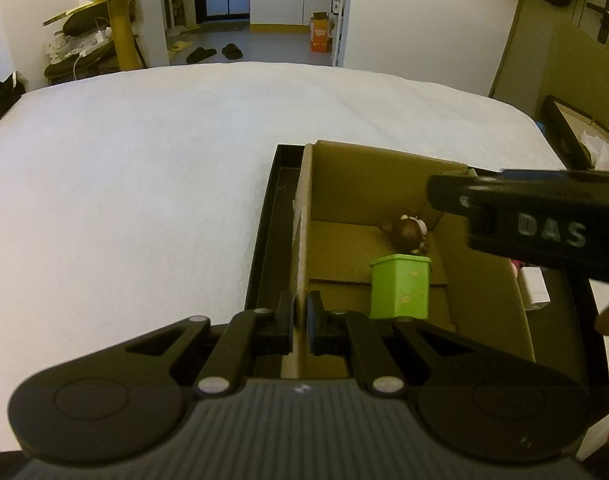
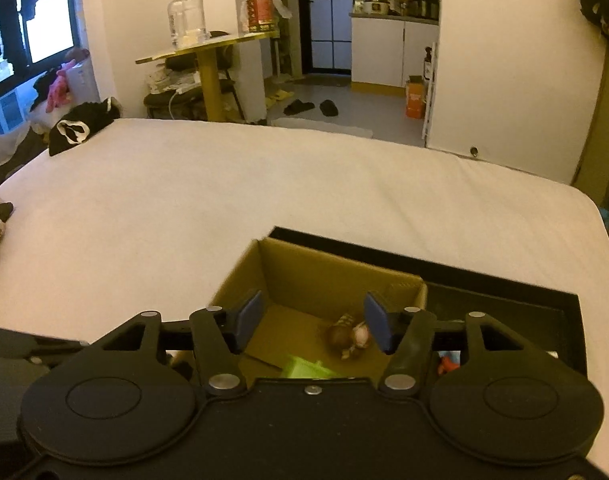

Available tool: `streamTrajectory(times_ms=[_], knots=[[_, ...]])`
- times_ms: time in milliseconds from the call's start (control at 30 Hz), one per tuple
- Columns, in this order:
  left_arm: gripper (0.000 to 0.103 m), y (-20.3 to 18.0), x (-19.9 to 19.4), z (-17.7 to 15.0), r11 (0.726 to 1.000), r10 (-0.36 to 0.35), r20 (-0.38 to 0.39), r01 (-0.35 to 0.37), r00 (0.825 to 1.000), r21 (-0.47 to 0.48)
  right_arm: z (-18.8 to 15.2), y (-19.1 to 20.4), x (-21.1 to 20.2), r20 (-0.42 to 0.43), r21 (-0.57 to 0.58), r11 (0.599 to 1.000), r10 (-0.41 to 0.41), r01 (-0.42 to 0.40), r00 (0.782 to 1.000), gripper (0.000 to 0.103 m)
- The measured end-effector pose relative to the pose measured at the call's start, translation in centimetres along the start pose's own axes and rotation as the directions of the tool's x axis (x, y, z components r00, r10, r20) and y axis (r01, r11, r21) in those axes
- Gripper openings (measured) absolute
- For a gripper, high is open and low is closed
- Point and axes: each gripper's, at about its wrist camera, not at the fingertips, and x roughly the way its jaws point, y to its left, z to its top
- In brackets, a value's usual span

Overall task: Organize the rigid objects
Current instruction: 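Carry the doll figurine with the right gripper into the box and release, then move the right tool to the white charger and grasp it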

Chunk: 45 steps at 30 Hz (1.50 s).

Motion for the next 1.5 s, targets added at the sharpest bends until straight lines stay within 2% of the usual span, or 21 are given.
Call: streamTrajectory(times_ms=[200, 533, 700, 767, 1100, 1200, 1267, 1367, 1500], knots=[[0.006, -0.2, -0.2, -0.1, 1.0, 0.011, 0.003, -0.011, 1.0, 0.014, -1.0, -1.6, -1.2, 0.008, 0.029, 0.999, -0.028, 0.027, 1.0, 0.063], [0.006, -1.2, -0.9, -0.2, 0.997, 0.045, 0.014, -0.046, 0.999, 0.059, -2.9, -5.0, -2.6, 0.035, 0.092, 0.99, -0.112, 0.108, 0.993, 0.085], [0.01, -1.7, -0.8, -0.1, 0.994, 0.07, 0.007, -0.07, 0.998, 0.078, -4.2, -6.5, -2.3, 0.017, 0.131, 0.984, -0.125, 0.121, 0.992, 0.087], [0.01, -2.1, -0.7, -0.1, 0.992, 0.086, 0.005, -0.086, 0.996, 0.097, -4.8, -7.2, -2.3, 0.019, 0.149, 0.982, -0.125, 0.12, 0.992, 0.092], [0.011, -3.3, -0.6, -0.2, 0.978, 0.146, 0.003, -0.145, 0.989, 0.151, -7.8, -10.0, -1.6, 0.0, 0.229, 0.965, -0.131, 0.128, 0.991, 0.093], [0.022, -3.8, -0.6, -0.1, 0.972, 0.164, 0.012, -0.164, 0.986, 0.171, -8.5, -10.9, -1.3, -0.003, 0.263, 0.958, -0.117, 0.114, 0.993, 0.093], [0.044, -4.3, -0.8, -0.3, 0.965, 0.173, 0.026, -0.175, 0.985, 0.196, -9.0, -11.4, -1.1, -0.007, 0.294, 0.949, -0.117, 0.114, 0.993, 0.095], [0.064, -5.2, -1.0, -0.4, 0.951, 0.192, 0.049, -0.198, 0.98, 0.237, -9.5, -12.5, -0.7, -0.015, 0.345, 0.932, -0.111, 0.109, 0.994, 0.095], [0.071, -5.9, -0.7, -0.4, 0.94, 0.218, 0.052, -0.224, 0.975, 0.259, -10.1, -13.5, 0.2, -0.027, 0.377, 0.918, -0.124, 0.125, 0.992, 0.095]])
